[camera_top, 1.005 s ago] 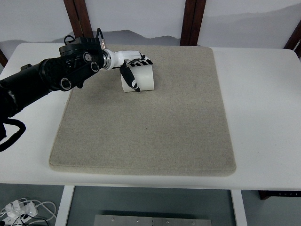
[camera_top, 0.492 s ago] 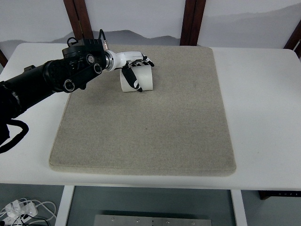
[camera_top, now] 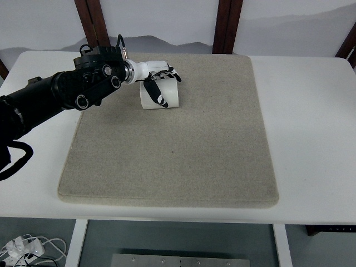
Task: Flip white cup upright
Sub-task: 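Lift the white cup with the left hand and rotate it upright, then lower the upright white cup back onto the mat with the left hand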
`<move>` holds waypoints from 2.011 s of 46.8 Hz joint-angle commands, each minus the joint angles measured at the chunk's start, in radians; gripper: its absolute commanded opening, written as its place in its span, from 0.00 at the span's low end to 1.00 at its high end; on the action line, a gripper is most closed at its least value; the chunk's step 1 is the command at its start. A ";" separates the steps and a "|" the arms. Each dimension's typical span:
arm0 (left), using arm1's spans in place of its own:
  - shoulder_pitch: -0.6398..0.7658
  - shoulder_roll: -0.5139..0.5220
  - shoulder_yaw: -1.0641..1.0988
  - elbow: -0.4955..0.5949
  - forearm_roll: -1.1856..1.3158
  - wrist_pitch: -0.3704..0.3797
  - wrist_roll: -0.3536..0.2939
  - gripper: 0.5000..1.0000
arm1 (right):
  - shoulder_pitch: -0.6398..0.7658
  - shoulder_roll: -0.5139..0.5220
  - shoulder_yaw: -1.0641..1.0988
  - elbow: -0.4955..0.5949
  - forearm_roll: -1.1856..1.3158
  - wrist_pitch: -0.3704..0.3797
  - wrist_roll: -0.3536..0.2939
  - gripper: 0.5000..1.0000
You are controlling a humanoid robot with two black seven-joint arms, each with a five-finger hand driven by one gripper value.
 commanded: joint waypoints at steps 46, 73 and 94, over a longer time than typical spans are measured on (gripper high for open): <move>-0.009 0.037 -0.137 0.210 -0.671 -0.266 -0.225 0.00 | 0.000 0.000 0.000 0.000 0.000 0.000 0.000 0.90; 0.091 0.029 -0.220 0.236 -0.859 -0.308 -0.469 0.00 | 0.000 0.000 0.000 0.000 0.000 0.000 0.000 0.90; 0.140 0.020 -0.206 0.239 -0.847 -0.299 -0.635 0.00 | 0.000 0.000 0.000 0.000 0.000 0.000 0.000 0.90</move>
